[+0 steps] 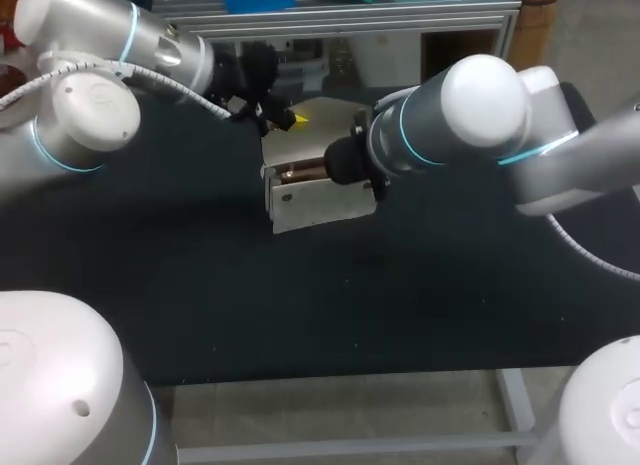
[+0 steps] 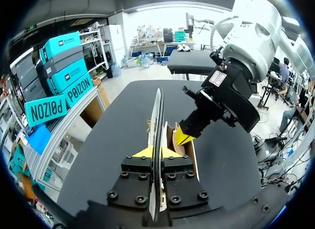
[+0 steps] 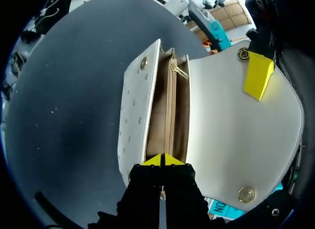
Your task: Pick up the bag, open it, inspect its contents, close it, and place it on the opposite side
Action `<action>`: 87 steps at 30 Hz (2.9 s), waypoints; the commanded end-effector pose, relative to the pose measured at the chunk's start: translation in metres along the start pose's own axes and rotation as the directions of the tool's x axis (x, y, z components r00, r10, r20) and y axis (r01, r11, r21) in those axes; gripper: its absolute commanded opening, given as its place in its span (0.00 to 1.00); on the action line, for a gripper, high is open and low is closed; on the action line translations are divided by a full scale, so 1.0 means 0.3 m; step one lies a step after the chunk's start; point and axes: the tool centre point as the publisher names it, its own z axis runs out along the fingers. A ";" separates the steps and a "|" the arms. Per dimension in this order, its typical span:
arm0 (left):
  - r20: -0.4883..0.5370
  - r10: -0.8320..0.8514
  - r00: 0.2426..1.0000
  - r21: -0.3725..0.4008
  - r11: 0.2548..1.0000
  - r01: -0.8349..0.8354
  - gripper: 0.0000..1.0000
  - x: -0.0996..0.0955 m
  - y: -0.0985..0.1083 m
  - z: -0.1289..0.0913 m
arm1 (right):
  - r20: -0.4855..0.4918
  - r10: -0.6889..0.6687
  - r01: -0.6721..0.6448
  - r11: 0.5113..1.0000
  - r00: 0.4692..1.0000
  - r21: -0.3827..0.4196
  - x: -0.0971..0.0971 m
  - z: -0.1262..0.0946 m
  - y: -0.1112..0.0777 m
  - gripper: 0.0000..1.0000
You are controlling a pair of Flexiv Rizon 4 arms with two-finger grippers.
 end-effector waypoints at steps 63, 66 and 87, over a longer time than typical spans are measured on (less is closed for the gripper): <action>-0.087 0.031 0.996 0.055 0.998 -0.026 0.00 0.023 -0.022 -0.016 | -0.196 -0.064 0.049 0.996 0.979 -0.078 -0.041 0.209 -0.006 1.00; -0.087 0.031 0.996 0.055 0.998 -0.026 0.00 0.024 -0.021 -0.016 | -0.204 -0.068 0.052 0.995 0.977 -0.082 -0.039 0.211 -0.004 1.00; -0.087 0.040 0.995 0.052 0.998 -0.035 0.00 0.032 -0.019 -0.012 | -0.225 -0.083 0.065 0.994 0.971 -0.085 -0.034 0.213 -0.003 1.00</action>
